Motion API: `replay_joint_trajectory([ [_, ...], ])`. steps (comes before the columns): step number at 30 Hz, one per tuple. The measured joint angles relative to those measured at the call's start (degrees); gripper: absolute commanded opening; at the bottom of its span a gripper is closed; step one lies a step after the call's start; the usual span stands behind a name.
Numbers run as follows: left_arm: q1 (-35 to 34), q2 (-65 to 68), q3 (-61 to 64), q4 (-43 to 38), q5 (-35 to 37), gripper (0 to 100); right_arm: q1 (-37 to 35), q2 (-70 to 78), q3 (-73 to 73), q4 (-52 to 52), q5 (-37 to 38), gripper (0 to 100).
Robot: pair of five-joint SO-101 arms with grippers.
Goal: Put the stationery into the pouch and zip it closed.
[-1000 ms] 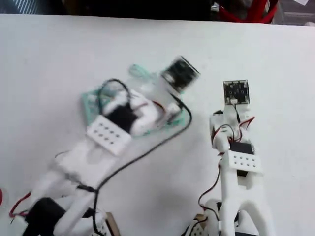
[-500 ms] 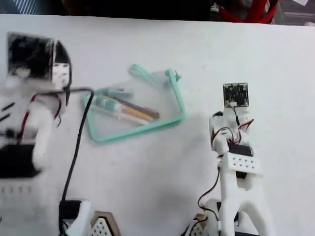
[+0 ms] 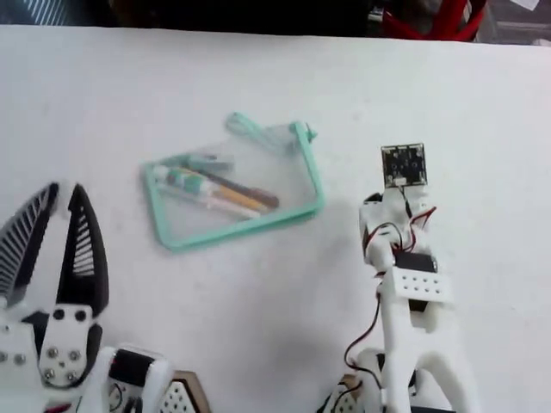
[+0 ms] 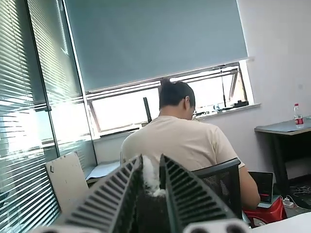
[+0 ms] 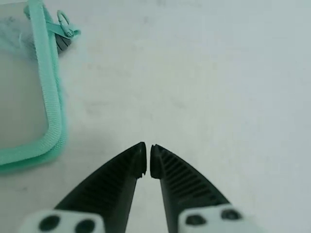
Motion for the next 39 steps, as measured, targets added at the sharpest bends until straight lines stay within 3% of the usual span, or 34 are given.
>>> replay_joint_trajectory([
  [5,-0.18,-8.62,5.10,1.49,0.00,7,0.09,-3.08,-0.79,0.62,-0.18,2.1],
  [9,-0.26,-11.16,8.88,6.86,0.00,7,-0.18,-11.43,-5.27,7.03,-0.18,2.1],
  [18,0.09,-11.16,16.00,11.69,0.00,7,-0.26,-47.21,-20.13,30.07,-0.18,2.3],
  [23,-0.26,-11.16,16.09,11.69,0.00,7,-3.16,-65.93,-29.01,38.95,-0.18,11.8],
  [27,-6.07,-11.16,16.18,9.14,2.02,3,-9.49,-65.49,-37.01,49.41,-0.18,15.1],
  [32,-13.98,-11.16,21.27,5.71,4.04,5,-16.70,-67.60,-38.59,53.89,-0.18,14.2],
  [39,-15.12,-11.16,42.55,-7.91,4.22,9,-16.97,-67.60,-30.59,53.63,-0.18,14.5],
])
